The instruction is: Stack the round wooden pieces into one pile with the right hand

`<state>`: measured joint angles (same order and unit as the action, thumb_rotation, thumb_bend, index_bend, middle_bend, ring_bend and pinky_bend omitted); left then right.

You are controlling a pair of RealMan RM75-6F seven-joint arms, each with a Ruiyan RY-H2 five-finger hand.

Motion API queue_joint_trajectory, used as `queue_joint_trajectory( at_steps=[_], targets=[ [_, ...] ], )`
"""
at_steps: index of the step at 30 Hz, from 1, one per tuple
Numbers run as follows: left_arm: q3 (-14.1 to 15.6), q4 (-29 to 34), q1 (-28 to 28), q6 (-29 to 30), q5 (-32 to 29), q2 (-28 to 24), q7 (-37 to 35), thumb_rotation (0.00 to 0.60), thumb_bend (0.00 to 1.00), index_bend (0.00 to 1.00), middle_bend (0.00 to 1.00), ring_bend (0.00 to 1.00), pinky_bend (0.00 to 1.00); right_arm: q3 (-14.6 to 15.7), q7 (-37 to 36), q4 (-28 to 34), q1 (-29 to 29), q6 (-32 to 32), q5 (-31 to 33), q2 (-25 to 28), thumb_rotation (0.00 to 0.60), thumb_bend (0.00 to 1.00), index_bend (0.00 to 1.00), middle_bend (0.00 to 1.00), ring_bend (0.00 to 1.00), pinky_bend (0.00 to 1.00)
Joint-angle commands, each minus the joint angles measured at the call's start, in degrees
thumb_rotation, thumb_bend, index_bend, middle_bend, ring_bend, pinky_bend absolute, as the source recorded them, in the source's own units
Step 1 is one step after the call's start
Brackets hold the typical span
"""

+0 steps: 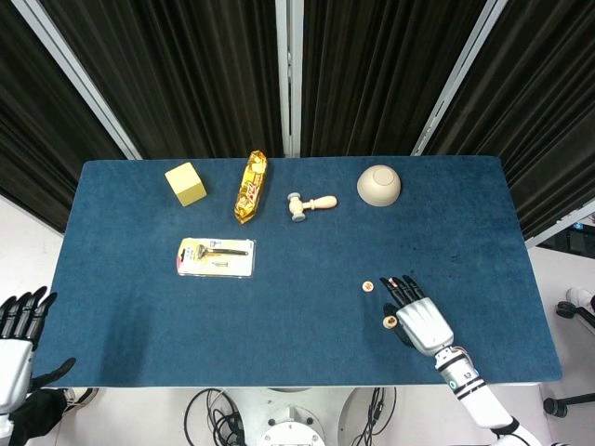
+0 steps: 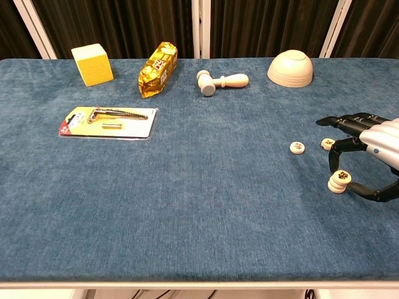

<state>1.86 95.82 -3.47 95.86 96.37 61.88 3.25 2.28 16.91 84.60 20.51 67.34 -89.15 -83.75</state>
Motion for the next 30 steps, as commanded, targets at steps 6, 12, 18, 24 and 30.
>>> queue_joint_trajectory(
  at_steps=[6,12,18,24,30],
  targets=[
    [0.1,0.1,-0.2,0.4,0.4,0.0,0.1,0.6,0.09,0.03,0.0,0.0,0.0,0.1,-0.1,0.0,0.2,-0.5,0.0,0.3,0.6,0.33,0.44,0.02,0.0,0.0],
    [0.1,0.1,-0.2,0.4,0.5,0.0,0.1,0.6,0.09,0.03,0.0,0.0,0.0,0.2,0.0,0.3,0.1,-0.6,0.2,0.6,0.6,0.33,0.41,0.02,0.0,0.0],
    [0.1,0.1,-0.2,0.4,0.5,0.0,0.2,0.6,0.09,0.03,0.0,0.0,0.0,0.3,-0.2,0.7,0.1,-0.9,0.2,0.9,0.6,0.33,0.39,0.01,0.0,0.0],
    [0.2,0.2,-0.2,0.5,0.6,0.0,0.2,0.6,0.09,0.03,0.0,0.0,0.0,-0.8,-2.0,2.7,0.1,1.4,-0.7,2.3,0.6,0.33,0.39,0.01,0.0,0.0],
    [0.2,0.2,-0.1,0.3,0.8,0.0,0.4,0.6,0.09,0.03,0.0,0.0,0.0,-4.9,-0.8,4.8,2.2,0.9,1.4,3.8,0.6,0.33,0.39,0.02,0.0,0.0]
  ],
)
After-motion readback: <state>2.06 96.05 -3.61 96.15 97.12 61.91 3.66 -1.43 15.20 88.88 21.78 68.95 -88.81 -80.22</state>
